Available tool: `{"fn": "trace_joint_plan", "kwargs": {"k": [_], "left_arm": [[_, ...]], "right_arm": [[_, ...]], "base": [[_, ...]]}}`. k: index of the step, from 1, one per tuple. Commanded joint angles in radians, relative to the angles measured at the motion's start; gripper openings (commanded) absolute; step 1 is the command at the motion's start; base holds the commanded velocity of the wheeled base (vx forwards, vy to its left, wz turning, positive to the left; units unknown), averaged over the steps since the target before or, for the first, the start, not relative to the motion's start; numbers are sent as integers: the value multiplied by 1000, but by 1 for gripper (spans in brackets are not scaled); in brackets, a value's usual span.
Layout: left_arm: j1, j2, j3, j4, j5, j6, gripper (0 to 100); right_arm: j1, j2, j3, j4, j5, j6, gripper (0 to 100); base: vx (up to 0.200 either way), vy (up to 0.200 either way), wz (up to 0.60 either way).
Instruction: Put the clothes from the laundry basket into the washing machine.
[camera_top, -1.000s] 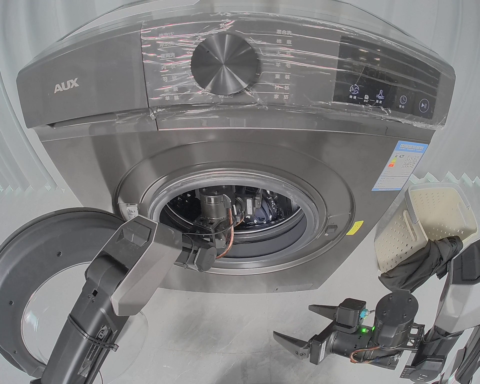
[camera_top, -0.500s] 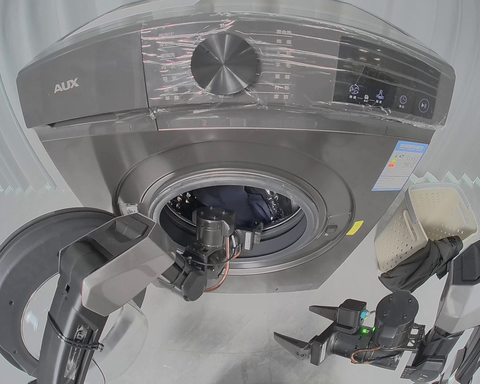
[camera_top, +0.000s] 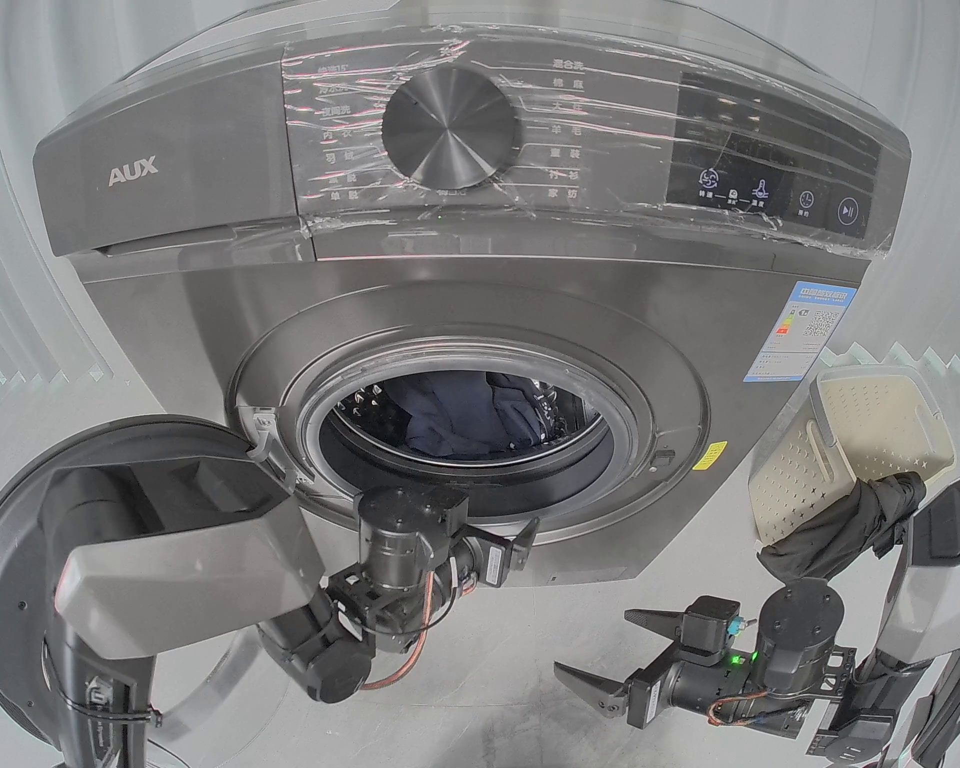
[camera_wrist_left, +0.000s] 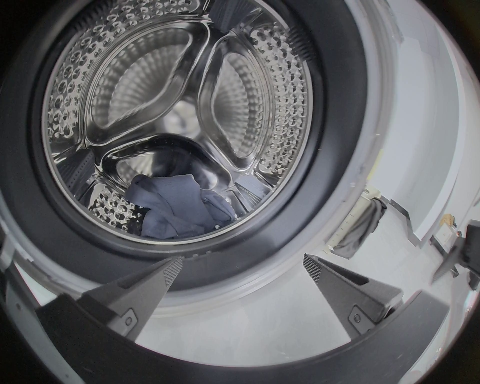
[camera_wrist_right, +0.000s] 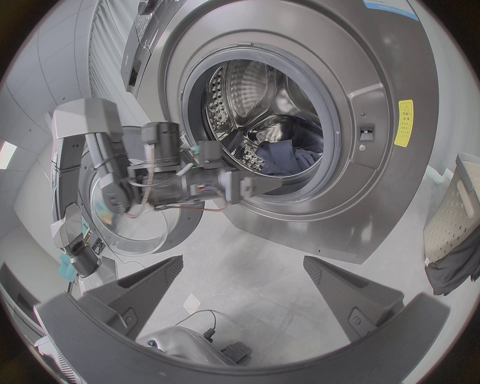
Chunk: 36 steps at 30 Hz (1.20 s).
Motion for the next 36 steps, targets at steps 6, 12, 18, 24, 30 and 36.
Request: {"fn": "trace_joint_plan", "kwargs": {"k": [6, 12, 18, 24, 30, 36], "left_arm": [[-138, -405, 448, -69, 80, -87, 100], [-140, -555, 600, -101, 88, -149, 100], [-146, -555, 629, -241, 160, -143, 100], [-144, -606, 711, -247, 203, -109, 100], [-131, -669, 755, -247, 205, -107, 100], [-118, -734, 813, -233, 211, -135, 100]], "right_arm": [[-75, -149, 95, -1, -3, 1, 100], [-157, -227, 95, 4, -3, -3, 100], [-222, -287, 97, 12, -8, 0, 100], [-240, -382, 97, 59, -40, -5, 100], [-246, -523, 97, 256, -40, -13, 100], [-246, -739, 97, 550, -84, -2, 100]], "base": [[0, 0, 0], [0, 0, 0], [0, 0, 0], [-67, 0, 0], [-200, 0, 0], [-200, 0, 0]]}}
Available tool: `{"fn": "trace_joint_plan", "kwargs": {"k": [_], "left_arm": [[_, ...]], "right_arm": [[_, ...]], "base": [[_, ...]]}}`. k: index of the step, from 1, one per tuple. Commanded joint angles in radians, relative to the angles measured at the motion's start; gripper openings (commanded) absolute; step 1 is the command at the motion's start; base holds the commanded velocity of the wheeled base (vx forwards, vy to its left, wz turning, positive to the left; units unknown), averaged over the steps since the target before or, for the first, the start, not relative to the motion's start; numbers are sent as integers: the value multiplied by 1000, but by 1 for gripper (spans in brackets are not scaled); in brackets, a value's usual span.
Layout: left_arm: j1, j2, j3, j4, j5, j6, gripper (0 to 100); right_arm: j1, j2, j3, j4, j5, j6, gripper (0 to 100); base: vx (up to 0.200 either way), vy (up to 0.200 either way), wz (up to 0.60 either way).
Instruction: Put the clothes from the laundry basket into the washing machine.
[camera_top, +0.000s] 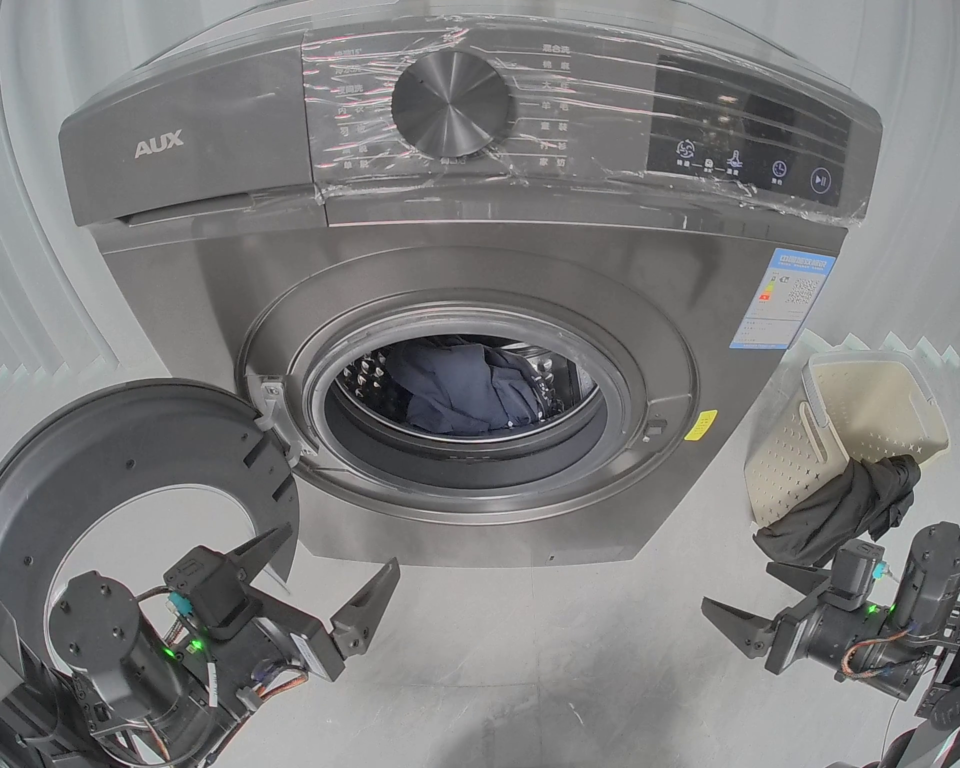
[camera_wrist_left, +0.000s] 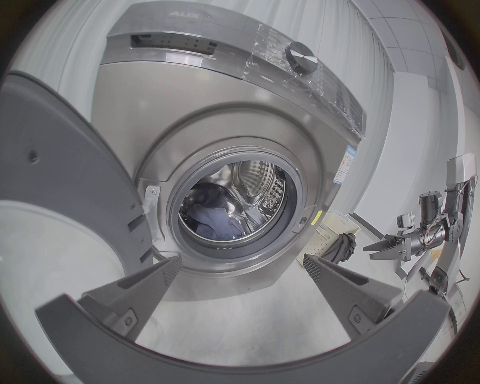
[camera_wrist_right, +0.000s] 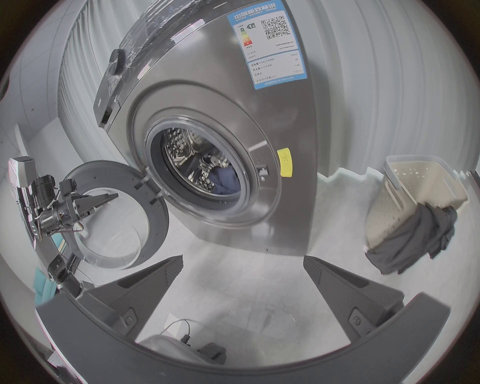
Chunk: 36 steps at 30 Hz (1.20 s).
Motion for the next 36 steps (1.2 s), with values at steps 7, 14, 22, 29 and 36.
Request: {"fn": "trace_joint_plan", "kwargs": {"k": [7, 14, 22, 29, 36], "left_arm": [[44, -215, 47, 89, 9, -6, 100], [55, -369, 47, 259, 34, 19, 100], [160, -669, 47, 547, 29, 19, 100], [206, -933, 47, 833, 21, 11, 100], [337, -1173, 47, 1106, -11, 7, 100]], "right_arm": [[-31, -395, 17, 270, -47, 29, 100], [-76, -593, 16, 505, -37, 24, 100], [-218, -927, 16, 848, 45, -31, 100], [-385, -1167, 16, 1025, 114, -118, 100], [-534, -1293, 10, 1065, 126, -123, 100]], "base": [[-114, 0, 0], [-114, 0, 0], [-125, 0, 0], [0, -29, 0], [0, -200, 0]]}}
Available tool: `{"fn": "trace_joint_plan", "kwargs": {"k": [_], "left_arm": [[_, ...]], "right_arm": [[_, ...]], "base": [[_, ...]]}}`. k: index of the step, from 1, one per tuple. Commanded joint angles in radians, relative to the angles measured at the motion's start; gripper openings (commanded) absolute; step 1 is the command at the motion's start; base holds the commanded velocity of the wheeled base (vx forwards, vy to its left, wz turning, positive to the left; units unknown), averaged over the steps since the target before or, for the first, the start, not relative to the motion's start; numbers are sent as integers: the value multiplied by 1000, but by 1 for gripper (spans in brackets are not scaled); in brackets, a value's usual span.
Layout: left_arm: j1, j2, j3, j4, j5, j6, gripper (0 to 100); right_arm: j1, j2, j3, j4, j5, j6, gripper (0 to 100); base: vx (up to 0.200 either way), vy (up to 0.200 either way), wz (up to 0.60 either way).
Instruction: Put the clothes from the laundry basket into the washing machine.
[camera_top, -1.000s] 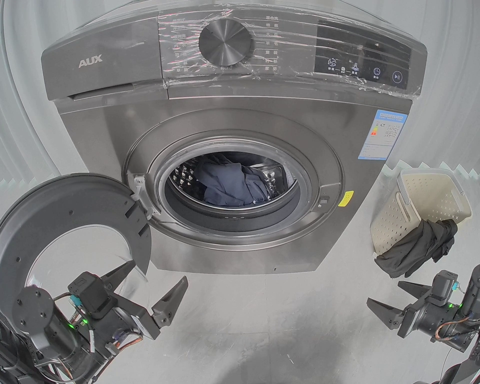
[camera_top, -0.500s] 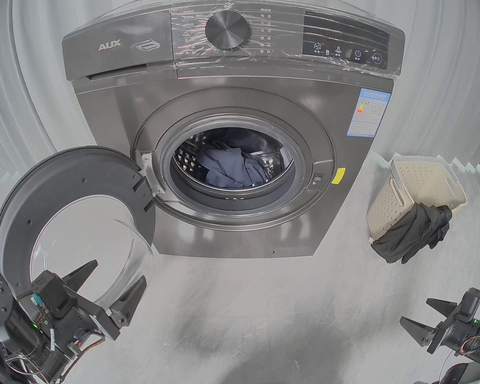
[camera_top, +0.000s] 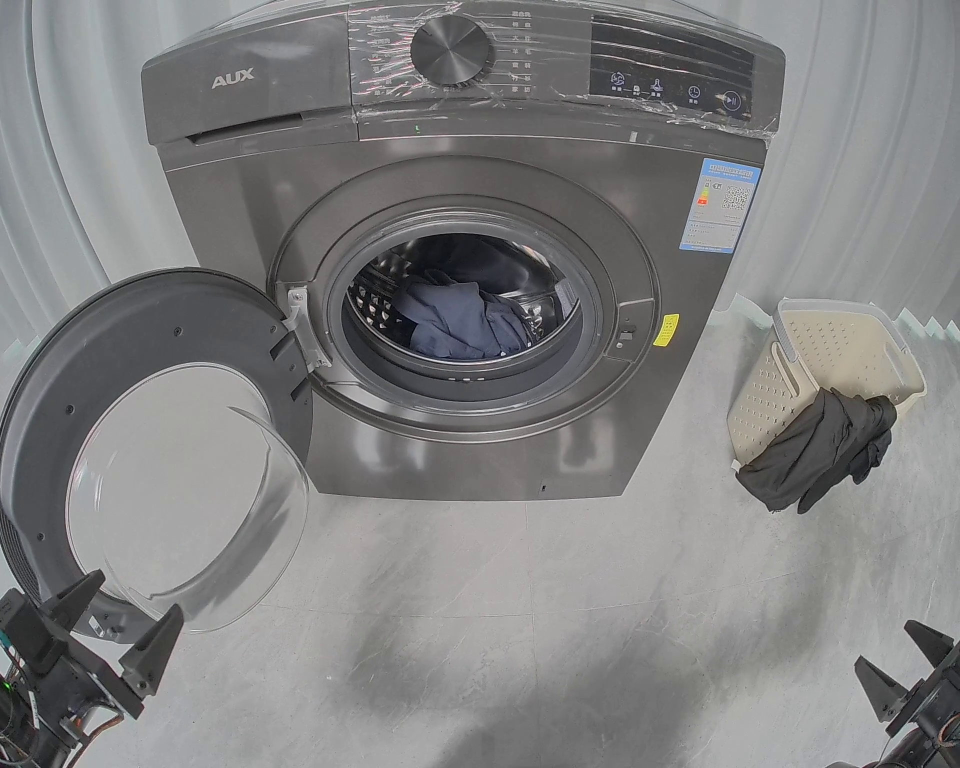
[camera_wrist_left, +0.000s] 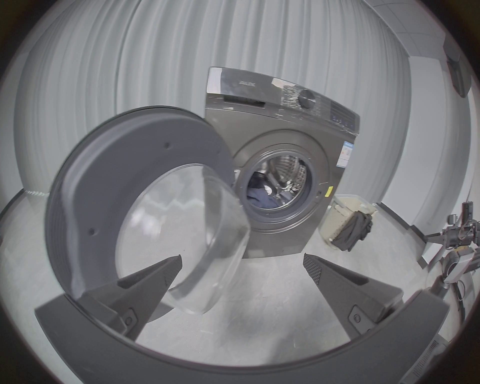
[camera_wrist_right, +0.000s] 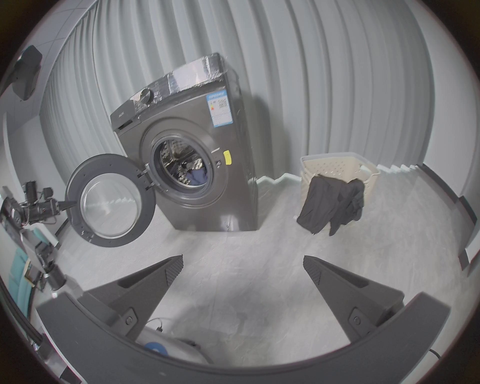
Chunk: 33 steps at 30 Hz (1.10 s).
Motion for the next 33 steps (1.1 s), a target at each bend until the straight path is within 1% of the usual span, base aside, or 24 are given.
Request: {"fn": "trace_joint_plan", "kwargs": {"k": [1, 3, 6, 7, 8, 9, 10, 12, 13, 14, 15, 16, 18, 19, 20, 21, 22, 24, 25, 26, 29, 31, 33], "left_arm": [[155, -309, 17, 191, -55, -5, 100], [218, -381, 17, 261, -121, -2, 100], [322, -536, 17, 395, -280, 21, 100], [362, -588, 17, 450, -337, 36, 100], [375, -603, 17, 468, -351, 42, 100], [405, -641, 17, 511, -380, 55, 100], [419, -660, 16, 534, -389, 59, 100], [422, -655, 14, 536, -371, 55, 100], [425, -655, 16, 533, -354, 50, 100], [434, -654, 16, 533, -345, 52, 100], [444, -652, 16, 533, -338, 61, 100], [468, -652, 16, 533, -335, 70, 100], [560, -661, 16, 533, -335, 108, 100], [586, -669, 16, 533, -340, 119, 100], [637, -714, 16, 533, -374, 147, 100], [637, -726, 16, 533, -415, 159, 100], [629, -718, 14, 533, -440, 148, 100], [617, -741, 14, 541, -458, 96, 100], [617, -744, 13, 541, -455, 93, 100], [615, -744, 11, 545, -455, 79, 100], [615, -744, 8, 557, -441, 76, 100], [617, -744, -3, 588, -423, 75, 100], [617, -744, -6, 594, -387, 88, 100]], "right_arm": [[-151, -194, 10, 43, 26, -22, 100], [-163, -227, 10, 45, 34, -22, 100], [-175, -283, 10, 47, 49, -22, 100], [-188, -299, 10, 48, 61, -25, 100], [-192, -305, 8, 48, 67, -28, 100], [-198, -320, 6, 53, 84, -41, 100], [-201, -331, 5, 54, 90, -58, 100], [-201, -331, 6, 54, 81, -94, 100], [-201, -331, 8, 56, 61, -109, 100], [-201, -331, 16, 70, 29, -118, 100], [-200, -331, 16, 89, 9, -126, 100], [-201, -331, 14, 100, 7, -126, 100], [-201, -331, 13, 97, 20, -132, 100], [-201, -331, 13, 97, 21, -132, 100], [-200, -331, 14, 96, 21, -134, 100], [-200, -331, 14, 96, 23, -134, 100], [-200, -331, 14, 96, 23, -134, 100], [-200, -331, 16, 89, 21, -132, 100], [-200, -331, 16, 88, 23, -132, 100], [-200, -331, 16, 86, 21, -132, 100], [-200, -331, 16, 86, 21, -132, 100], [-200, -331, 16, 88, 21, -132, 100], [-200, -331, 16, 88, 21, -132, 100]], "base": [[0, -200, 0], [0, -200, 0], [0, -200, 0], [0, -200, 0], [0, -200, 0], [0, -200, 0], [0, -200, 0], [0, -200, 0], [0, -200, 0], [0, -200, 0], [0, -200, 0], [0, -200, 0], [0, -200, 0], [0, -200, 0], [0, -200, 0], [0, 0, 0], [0, 0, 0], [0, 0, 0], [0, 0, 0], [0, 0, 0], [0, 0, 0], [0, 0, 0], [0, -200, 0]]}}
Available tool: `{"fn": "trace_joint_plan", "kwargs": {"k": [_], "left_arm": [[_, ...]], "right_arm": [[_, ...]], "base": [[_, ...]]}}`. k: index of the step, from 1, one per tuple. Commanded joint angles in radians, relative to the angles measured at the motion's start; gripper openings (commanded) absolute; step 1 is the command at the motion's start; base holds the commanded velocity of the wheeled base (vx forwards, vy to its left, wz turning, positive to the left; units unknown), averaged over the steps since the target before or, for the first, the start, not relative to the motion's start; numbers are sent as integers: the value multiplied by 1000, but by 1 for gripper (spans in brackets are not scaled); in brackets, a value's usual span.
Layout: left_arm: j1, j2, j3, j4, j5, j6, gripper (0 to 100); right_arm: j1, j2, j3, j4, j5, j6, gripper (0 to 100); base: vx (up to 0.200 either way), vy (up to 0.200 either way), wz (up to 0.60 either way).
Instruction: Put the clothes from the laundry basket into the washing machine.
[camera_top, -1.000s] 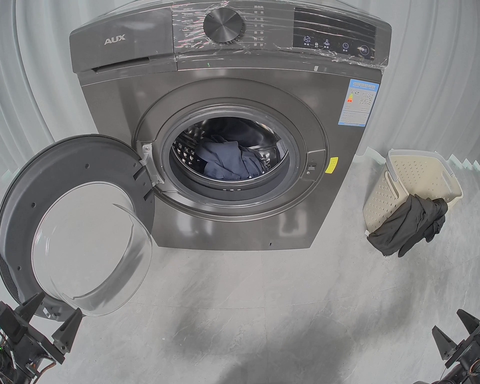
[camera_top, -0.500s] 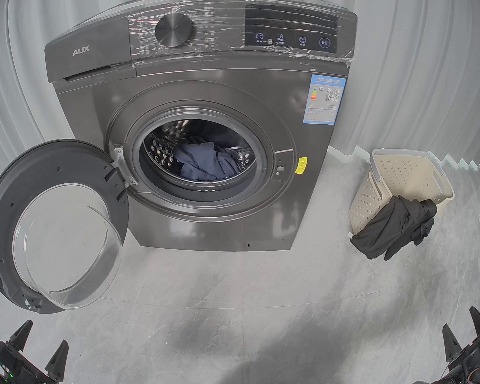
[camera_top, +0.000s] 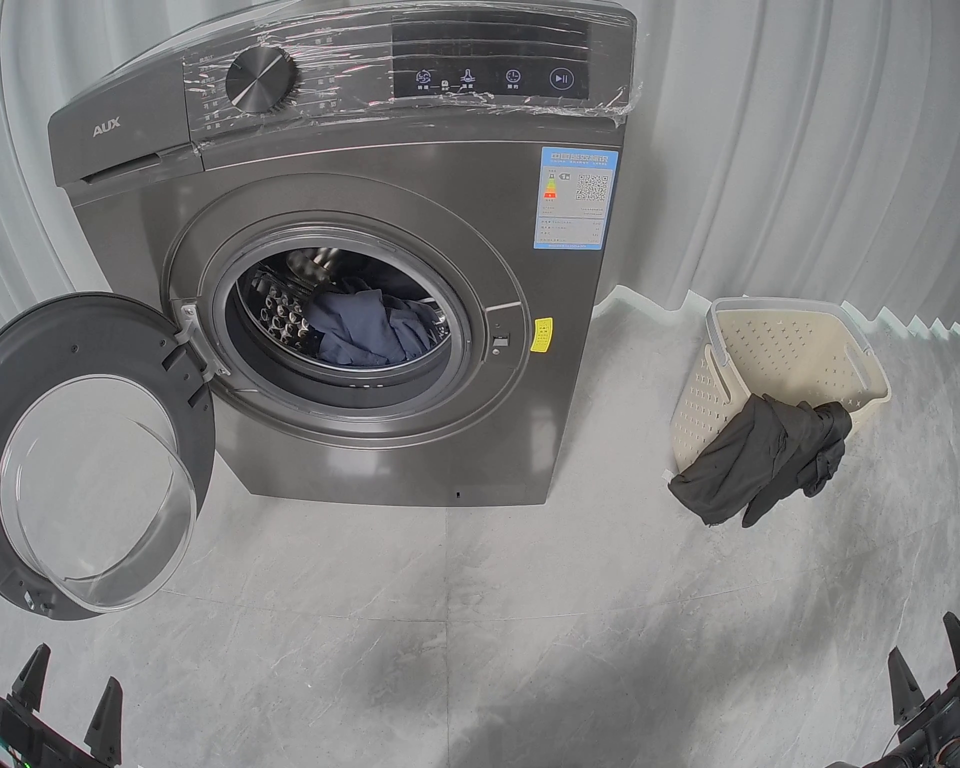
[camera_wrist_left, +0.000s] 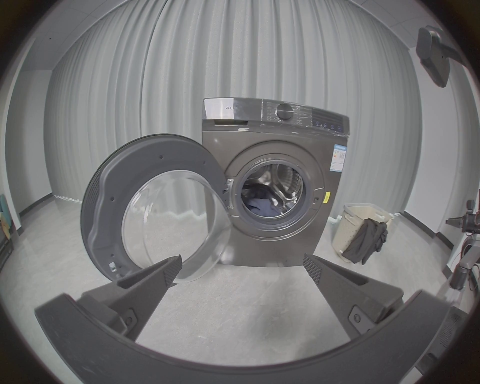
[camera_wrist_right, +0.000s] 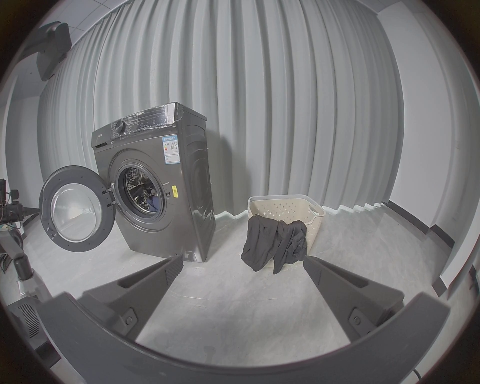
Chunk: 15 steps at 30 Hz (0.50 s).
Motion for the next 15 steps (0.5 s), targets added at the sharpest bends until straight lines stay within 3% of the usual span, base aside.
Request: {"fn": "trace_joint_plan", "kwargs": {"k": [1, 6, 9, 13, 15], "left_arm": [[3, -24, 4, 5, 52, 17, 100], [1, -24, 7, 4, 58, 10, 100], [1, -24, 16, 14, 3, 62, 100], [0, -24, 16, 16, -6, 66, 100], [0, -24, 16, 16, -5, 65, 100]], "right_arm": [[0, -12, 16, 1, 0, -1, 100], [0, -12, 16, 1, 0, -1, 100], [0, -12, 16, -1, 0, -1, 100], [0, -12, 16, -1, 0, -1, 100], [0, -12, 16, 1, 2, -1, 100]], "base": [[0, -200, 0], [0, -200, 0], [0, -200, 0], [0, -200, 0], [0, 0, 0]]}}
